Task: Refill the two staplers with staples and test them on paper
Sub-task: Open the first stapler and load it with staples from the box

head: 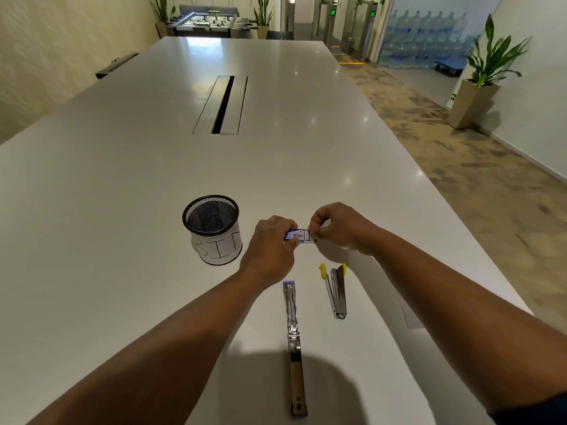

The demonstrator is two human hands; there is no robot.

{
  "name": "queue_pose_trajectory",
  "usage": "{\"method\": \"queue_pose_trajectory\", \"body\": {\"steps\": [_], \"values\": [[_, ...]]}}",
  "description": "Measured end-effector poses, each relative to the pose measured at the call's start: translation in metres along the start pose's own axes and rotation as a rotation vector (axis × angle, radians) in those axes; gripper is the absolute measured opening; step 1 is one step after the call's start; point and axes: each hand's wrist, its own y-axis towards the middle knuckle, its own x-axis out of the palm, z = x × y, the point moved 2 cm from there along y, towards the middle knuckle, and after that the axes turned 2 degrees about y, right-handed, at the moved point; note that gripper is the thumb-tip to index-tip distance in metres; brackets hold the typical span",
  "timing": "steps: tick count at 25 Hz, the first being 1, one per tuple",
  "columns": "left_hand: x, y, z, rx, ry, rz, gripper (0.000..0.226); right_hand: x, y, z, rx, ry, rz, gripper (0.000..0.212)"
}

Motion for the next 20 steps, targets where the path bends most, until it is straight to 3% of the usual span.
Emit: {"method": "queue_pose_trajectory", "body": {"steps": [4,7,11,17,20], "values": [[0.0,-0.001,0.0,0.003,-0.001,0.0,0.018,-0.007,-0.002,0.003,0.075,0.14,0.002,0.02],[0.0,-0.001,0.001,0.006,0.008,0.002,0.017,-0.012,-0.006,0.005,0.098,0.277,-0.126,0.022],[0.0,0.0,0.001,0.011,0.005,0.009,0.019,0.002,-0.013,0.0,0.008,0.029,-0.271,0.024],[-0.001,0.0,0.001,0.02,0.001,0.022,0.021,0.021,-0.012,0.004,-0.106,-0.155,-0.046,0.009],[0.0,-0.001,0.001,0.021,-0.002,0.026,0.021,0.028,-0.011,0.01,-0.1,-0.169,-0.026,0.011]]}}
